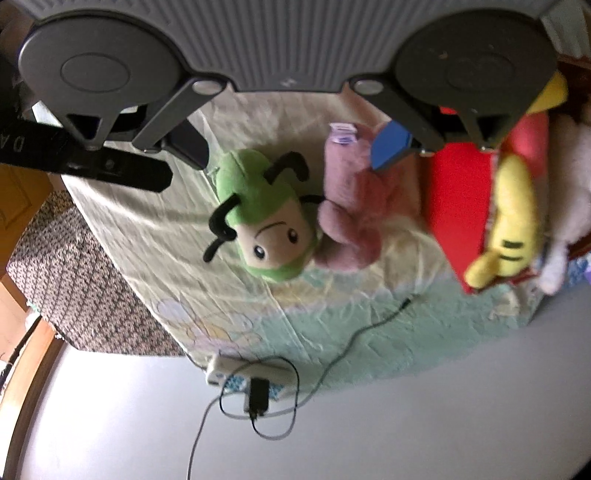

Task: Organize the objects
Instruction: 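Close the right tool on the green smiling plush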

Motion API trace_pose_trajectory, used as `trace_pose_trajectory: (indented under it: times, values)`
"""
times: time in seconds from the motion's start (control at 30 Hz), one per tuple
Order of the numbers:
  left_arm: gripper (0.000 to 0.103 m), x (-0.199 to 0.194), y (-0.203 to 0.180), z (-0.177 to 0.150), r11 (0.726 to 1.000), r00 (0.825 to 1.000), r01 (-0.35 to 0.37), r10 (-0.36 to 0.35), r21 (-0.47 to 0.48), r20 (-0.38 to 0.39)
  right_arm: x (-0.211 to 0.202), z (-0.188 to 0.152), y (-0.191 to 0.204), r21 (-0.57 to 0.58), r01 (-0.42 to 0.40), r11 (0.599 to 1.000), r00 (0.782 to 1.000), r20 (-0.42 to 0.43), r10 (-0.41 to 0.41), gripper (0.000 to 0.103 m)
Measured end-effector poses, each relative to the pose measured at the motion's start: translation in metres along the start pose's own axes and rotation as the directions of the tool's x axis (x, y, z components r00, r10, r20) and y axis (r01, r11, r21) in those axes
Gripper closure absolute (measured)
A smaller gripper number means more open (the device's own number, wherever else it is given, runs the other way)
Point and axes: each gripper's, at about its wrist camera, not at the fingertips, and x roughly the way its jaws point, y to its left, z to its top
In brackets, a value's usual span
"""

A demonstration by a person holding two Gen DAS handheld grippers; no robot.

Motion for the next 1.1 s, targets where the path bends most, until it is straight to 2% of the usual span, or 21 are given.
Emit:
trace_pose_trajectory:
  times: [0.2,0.53,0.8,0.83,0.97,1.1]
  values:
    - [0.008,0.024,-0.001,0.0,0.998,0.997,0.057,-0.058,-0.024,-0.057,0.014,0.007,-0.014,0.033,0.018,0.999,1.0,-0.026,-0.018,0.051]
    - [0.008,0.054,0.001,0.006,0.984,0.983,0.166,-0.17,-0.065,-0.067,0.049,0.023,-0.028,0.066,0.001,0.998,0.998,-0.069,0.004,0.048]
    - [0.012,0.085,-0.001,0.018,0.98,0.978,0.188,-0.193,-0.062,-0.084,0.081,0.032,-0.04,0.08,-0.006,0.997,0.994,-0.104,0.015,0.046]
    - [0.012,0.09,-0.001,0.019,0.98,0.977,0.189,-0.195,-0.065,-0.093,0.084,0.033,-0.041,0.082,-0.018,0.996,0.994,-0.107,0.027,0.042]
    - [0.02,0.106,0.001,0.022,0.977,0.971,0.197,-0.206,-0.076,-0.125,0.096,0.035,-0.04,0.071,-0.071,0.995,0.99,-0.115,0.079,0.04]
    - [0.019,0.111,-0.004,0.022,0.984,0.976,0.174,-0.177,-0.038,-0.128,0.105,0.036,-0.04,0.079,-0.121,0.989,0.983,-0.127,0.131,0.04]
